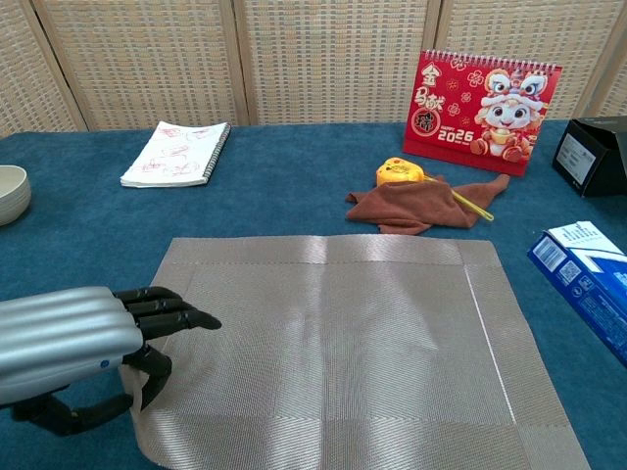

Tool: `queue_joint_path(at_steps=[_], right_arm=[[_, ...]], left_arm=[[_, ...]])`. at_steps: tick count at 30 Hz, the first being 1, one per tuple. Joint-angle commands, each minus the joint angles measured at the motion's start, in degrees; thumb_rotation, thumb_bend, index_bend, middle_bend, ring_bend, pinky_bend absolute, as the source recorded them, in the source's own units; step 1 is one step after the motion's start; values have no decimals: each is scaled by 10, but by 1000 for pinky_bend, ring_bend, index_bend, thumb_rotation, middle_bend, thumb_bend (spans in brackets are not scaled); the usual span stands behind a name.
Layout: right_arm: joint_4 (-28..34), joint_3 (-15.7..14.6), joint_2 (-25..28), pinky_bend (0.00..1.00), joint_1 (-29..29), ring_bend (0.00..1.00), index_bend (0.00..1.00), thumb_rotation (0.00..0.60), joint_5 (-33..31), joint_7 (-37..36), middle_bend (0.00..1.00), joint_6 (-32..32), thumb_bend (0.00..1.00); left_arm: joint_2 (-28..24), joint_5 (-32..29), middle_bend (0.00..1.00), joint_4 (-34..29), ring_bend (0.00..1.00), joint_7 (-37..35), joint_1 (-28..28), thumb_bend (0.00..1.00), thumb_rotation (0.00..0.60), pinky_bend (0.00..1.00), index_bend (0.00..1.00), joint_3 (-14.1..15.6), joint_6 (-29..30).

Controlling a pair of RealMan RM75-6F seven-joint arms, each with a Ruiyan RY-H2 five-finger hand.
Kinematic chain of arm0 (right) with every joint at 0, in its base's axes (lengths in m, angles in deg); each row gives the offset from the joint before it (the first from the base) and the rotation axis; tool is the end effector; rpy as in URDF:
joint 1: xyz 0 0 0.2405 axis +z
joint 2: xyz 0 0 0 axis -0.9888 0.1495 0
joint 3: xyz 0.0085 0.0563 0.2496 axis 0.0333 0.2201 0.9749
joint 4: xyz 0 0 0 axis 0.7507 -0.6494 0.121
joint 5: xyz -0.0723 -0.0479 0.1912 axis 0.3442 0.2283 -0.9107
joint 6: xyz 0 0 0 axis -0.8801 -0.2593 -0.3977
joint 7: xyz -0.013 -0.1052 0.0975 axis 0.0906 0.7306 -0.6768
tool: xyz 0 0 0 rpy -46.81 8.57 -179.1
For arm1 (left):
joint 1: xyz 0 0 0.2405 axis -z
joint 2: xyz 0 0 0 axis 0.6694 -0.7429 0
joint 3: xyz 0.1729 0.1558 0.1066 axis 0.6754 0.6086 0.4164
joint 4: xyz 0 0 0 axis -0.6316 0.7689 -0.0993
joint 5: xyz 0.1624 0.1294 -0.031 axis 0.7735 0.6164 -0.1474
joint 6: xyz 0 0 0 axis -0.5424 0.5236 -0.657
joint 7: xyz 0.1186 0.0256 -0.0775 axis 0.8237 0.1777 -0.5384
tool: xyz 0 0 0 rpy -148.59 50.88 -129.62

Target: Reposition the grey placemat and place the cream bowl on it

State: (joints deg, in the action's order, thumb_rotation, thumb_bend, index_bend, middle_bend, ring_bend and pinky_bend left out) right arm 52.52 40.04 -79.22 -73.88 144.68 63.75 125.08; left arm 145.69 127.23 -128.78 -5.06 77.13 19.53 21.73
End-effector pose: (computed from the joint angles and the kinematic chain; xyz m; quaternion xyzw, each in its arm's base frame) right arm -0.3028 -0.2102 0.1756 0.5699 -0.3336 0.4644 0.5900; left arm -0.1954 0.1985 -0.0256 -0.8986 -0.2412 -0.2631 0.2551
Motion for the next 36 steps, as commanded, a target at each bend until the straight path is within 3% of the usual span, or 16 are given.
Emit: queue_joint_path(at_steps=[1,19,21,23,25,32,36], right_arm=[[1,-1,0,0,0,0,0,600,2,1,0,0,0],[1,0,0,0,-2,0,0,600,5,3,0,2,0],[2,0,-1,0,-2,0,0,600,5,4,0,2,0],[2,0,-1,0,-2,0,0,600,6,4,0,2,0],[2,0,-1,0,-2,0,0,600,6,5,0,2,0],[3,-1,-1,0,-3,0,0,600,7,6,0,2,0],[4,-1,-1,0,-3,0,0,600,8,7,0,3,0]], left_arm=[[-8,-5,0,-14,0,8,-4,552,600,0,645,6,-12],[-21,-9,0,-30,0,4,-9,552,600,0,622,4,-38],[-23,-8,0,-31,0,6,-10,543,600,0,531,5,-40],[-28,-4,0,-33,0,3,-9,423,600,0,213,6,-43],[-35,0,0,-39,0,-9,-7,277,600,0,24,7,-45],[-71,25,0,-56,0,-47,-14,44,600,0,0,4,-10],[-94,36,0,-64,0,-66,-22,4,600,0,0,-3,25]])
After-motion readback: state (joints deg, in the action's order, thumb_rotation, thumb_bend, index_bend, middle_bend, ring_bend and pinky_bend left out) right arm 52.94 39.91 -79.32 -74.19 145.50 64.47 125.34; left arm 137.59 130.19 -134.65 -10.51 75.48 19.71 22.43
